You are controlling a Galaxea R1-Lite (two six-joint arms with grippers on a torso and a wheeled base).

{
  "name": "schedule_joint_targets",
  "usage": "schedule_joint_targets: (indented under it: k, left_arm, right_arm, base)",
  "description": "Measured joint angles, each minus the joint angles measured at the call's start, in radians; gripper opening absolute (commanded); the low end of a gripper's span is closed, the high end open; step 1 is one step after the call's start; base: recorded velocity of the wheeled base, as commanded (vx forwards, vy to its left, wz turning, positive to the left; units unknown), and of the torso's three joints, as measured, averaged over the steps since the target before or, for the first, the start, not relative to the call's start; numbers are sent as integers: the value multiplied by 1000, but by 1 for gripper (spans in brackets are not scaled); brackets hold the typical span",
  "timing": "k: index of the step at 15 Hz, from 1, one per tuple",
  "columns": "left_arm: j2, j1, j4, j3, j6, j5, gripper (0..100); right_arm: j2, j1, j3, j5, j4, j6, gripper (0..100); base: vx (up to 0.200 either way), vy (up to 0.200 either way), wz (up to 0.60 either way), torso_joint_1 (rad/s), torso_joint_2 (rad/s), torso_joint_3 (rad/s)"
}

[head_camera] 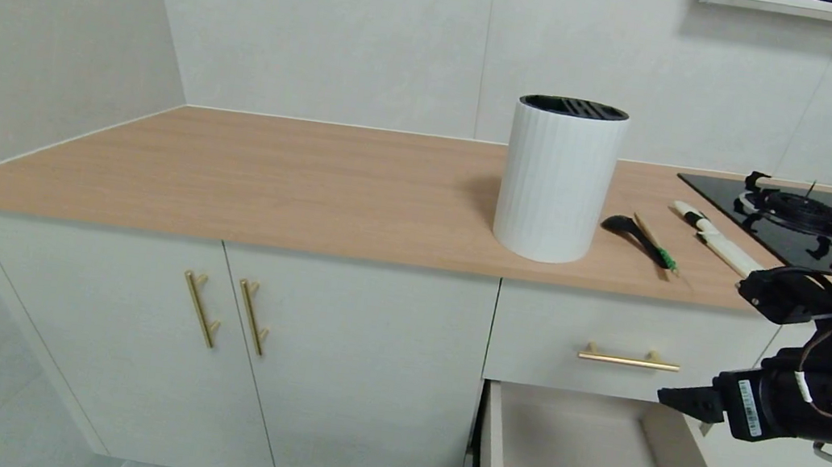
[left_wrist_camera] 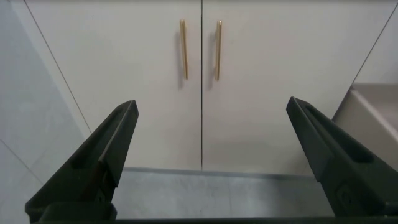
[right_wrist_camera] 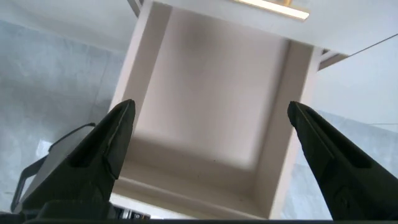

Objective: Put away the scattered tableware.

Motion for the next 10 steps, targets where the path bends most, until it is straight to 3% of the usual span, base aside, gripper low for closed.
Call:
schedule_joint_targets:
  k: [4,8,10]
  left_arm:
    - [0,0,0,0,0,0,100]
    - [0,1,1,0,0,1,100]
    - [0,0,1,0,0,0,100]
  right_arm:
    - [5,0,-1,-1,-18,0,100]
    - [26,0,9,-4,-203,0,100]
    - [54,-9,-62,-9,-210,1,100]
  base:
    - [0,0,0,168,-398,-228]
    - [0,0,0,24,-52,-32]
    - [0,0,0,0,0,0]
